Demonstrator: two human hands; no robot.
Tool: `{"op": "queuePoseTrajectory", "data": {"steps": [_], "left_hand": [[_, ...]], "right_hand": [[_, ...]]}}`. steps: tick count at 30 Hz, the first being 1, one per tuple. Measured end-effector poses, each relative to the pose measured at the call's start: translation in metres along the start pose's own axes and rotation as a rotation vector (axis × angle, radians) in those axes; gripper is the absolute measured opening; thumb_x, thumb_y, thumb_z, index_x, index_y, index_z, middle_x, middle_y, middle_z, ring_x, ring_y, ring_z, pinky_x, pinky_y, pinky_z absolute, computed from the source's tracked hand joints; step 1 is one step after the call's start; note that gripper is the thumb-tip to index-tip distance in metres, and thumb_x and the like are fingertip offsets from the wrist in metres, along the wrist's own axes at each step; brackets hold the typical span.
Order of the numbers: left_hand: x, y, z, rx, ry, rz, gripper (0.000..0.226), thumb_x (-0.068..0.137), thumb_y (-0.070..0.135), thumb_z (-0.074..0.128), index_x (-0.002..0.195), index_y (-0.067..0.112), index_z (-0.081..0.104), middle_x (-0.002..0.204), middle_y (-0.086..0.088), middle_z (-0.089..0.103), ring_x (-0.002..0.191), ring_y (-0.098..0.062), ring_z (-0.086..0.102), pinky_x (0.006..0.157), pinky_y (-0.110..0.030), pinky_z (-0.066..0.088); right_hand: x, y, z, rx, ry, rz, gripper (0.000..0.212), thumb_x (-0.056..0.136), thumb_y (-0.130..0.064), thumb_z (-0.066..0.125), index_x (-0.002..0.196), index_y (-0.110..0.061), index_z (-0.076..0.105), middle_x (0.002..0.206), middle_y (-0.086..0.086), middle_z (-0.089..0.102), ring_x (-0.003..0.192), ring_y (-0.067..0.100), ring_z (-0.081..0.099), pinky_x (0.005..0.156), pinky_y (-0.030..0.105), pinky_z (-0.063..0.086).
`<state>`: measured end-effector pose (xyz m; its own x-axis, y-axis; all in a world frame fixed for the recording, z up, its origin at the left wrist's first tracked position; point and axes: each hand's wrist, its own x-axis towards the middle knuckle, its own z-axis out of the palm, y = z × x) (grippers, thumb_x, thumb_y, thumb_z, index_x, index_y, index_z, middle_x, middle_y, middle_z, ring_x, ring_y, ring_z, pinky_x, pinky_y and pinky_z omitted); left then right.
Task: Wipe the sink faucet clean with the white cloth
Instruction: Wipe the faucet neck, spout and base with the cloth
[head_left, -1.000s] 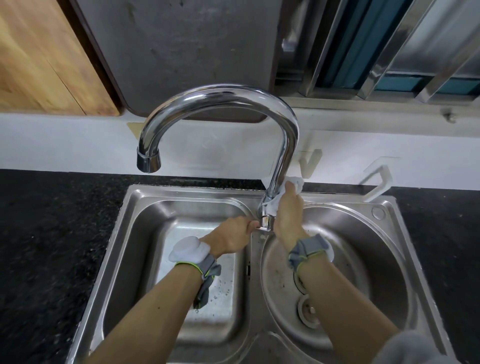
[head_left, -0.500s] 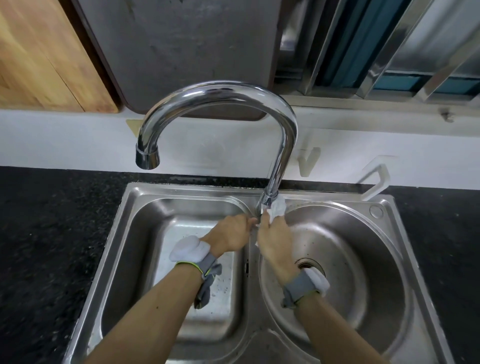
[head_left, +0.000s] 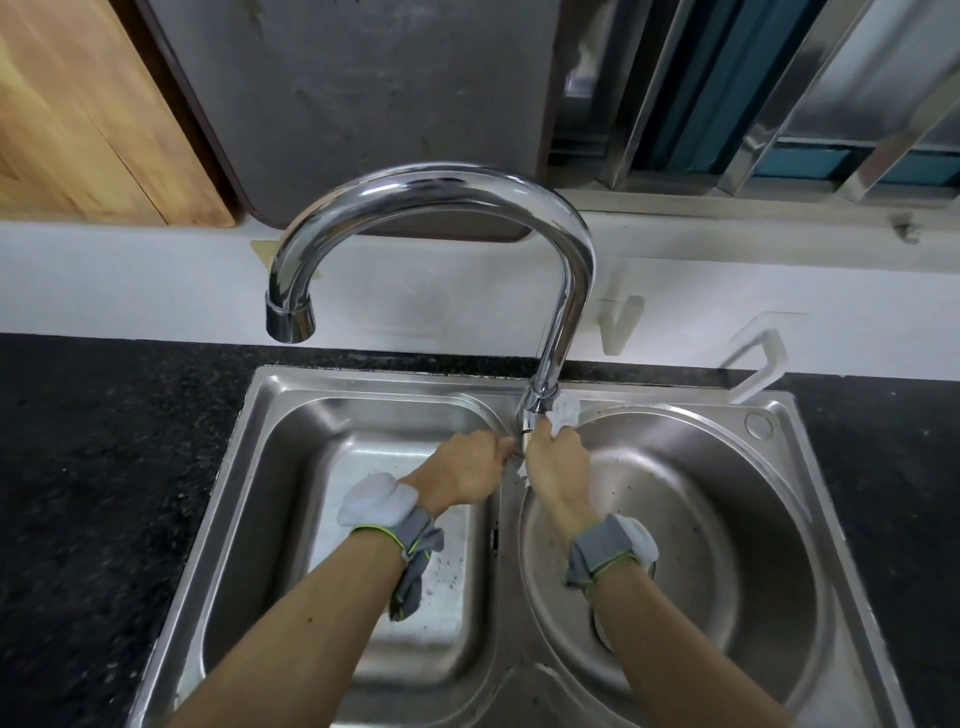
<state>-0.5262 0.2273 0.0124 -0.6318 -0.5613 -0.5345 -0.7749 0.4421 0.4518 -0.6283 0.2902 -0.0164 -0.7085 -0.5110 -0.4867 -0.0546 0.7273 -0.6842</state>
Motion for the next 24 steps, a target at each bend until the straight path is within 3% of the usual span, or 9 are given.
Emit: {"op": "queuePoseTrajectory", "data": {"steps": [2, 6, 11, 13, 15, 19, 24], "left_hand": [[0.002, -0.001, 0.001, -0.032, -0.019, -0.008, 0.044, 0.106, 0.031, 0.025, 0.113, 0.004, 0.059, 0.12, -0.025, 0.06, 0.112, -0.042, 0.055, 0.087, -0.039, 0.042], [0.0, 0.0, -0.002, -0.134, -0.041, -0.035, 0.041, 0.105, 0.029, 0.027, 0.107, 0.003, 0.059, 0.114, -0.027, 0.06, 0.104, -0.042, 0.059, 0.076, -0.032, 0.039], [-0.008, 0.004, -0.006, -0.231, -0.026, -0.042, 0.04, 0.105, 0.024, 0.027, 0.102, -0.001, 0.057, 0.103, -0.028, 0.062, 0.087, -0.044, 0.065, 0.066, -0.031, 0.045], [-0.009, 0.001, -0.006, -0.291, -0.004, -0.056, 0.036, 0.103, 0.025, 0.03, 0.095, 0.001, 0.055, 0.088, -0.024, 0.061, 0.072, -0.041, 0.064, 0.059, -0.031, 0.045], [-0.01, -0.002, -0.004, -0.343, -0.001, -0.06, 0.026, 0.1, 0.022, 0.034, 0.086, 0.007, 0.049, 0.075, -0.012, 0.055, 0.059, -0.029, 0.056, 0.057, -0.032, 0.046], [-0.016, -0.005, -0.003, -0.399, -0.021, -0.028, 0.021, 0.099, 0.02, 0.035, 0.09, 0.008, 0.05, 0.076, -0.005, 0.058, 0.06, -0.024, 0.053, 0.057, -0.033, 0.047], [-0.02, -0.009, -0.002, -0.368, 0.008, 0.007, 0.026, 0.099, 0.02, 0.034, 0.081, 0.014, 0.051, 0.07, 0.002, 0.058, 0.055, -0.017, 0.053, 0.049, -0.022, 0.042]], "right_hand": [[-0.011, 0.003, 0.003, -0.081, 0.0, -0.094, 0.046, 0.102, -0.03, 0.037, 0.13, 0.006, 0.049, 0.133, 0.026, 0.055, 0.115, 0.042, 0.055, 0.09, 0.039, 0.043], [-0.021, 0.005, 0.001, -0.27, -0.047, -0.266, 0.055, 0.102, -0.024, 0.036, 0.148, 0.006, 0.03, 0.158, 0.019, 0.025, 0.134, 0.039, 0.039, 0.108, 0.04, 0.036], [-0.031, 0.006, 0.002, -0.431, -0.077, -0.387, 0.061, 0.103, -0.027, 0.037, 0.151, 0.005, 0.019, 0.158, 0.02, 0.017, 0.147, 0.033, 0.015, 0.116, 0.046, 0.025], [-0.034, 0.011, 0.001, -0.531, -0.078, -0.461, 0.062, 0.103, -0.031, 0.038, 0.152, 0.001, 0.019, 0.158, 0.02, 0.017, 0.148, 0.032, 0.01, 0.117, 0.047, 0.024], [-0.035, 0.018, -0.002, -0.664, -0.077, -0.568, 0.061, 0.102, -0.033, 0.036, 0.151, 0.0, 0.023, 0.156, 0.02, 0.021, 0.147, 0.033, 0.012, 0.116, 0.047, 0.025], [-0.036, 0.02, -0.013, -0.787, -0.041, -0.765, 0.058, 0.099, -0.03, 0.041, 0.147, 0.002, 0.033, 0.151, 0.02, 0.034, 0.144, 0.032, 0.025, 0.111, 0.046, 0.033], [-0.023, 0.013, -0.023, -0.86, -0.194, -0.952, 0.053, 0.101, -0.025, 0.039, 0.145, 0.003, 0.036, 0.15, 0.019, 0.039, 0.144, 0.028, 0.029, 0.117, 0.04, 0.019]]}}
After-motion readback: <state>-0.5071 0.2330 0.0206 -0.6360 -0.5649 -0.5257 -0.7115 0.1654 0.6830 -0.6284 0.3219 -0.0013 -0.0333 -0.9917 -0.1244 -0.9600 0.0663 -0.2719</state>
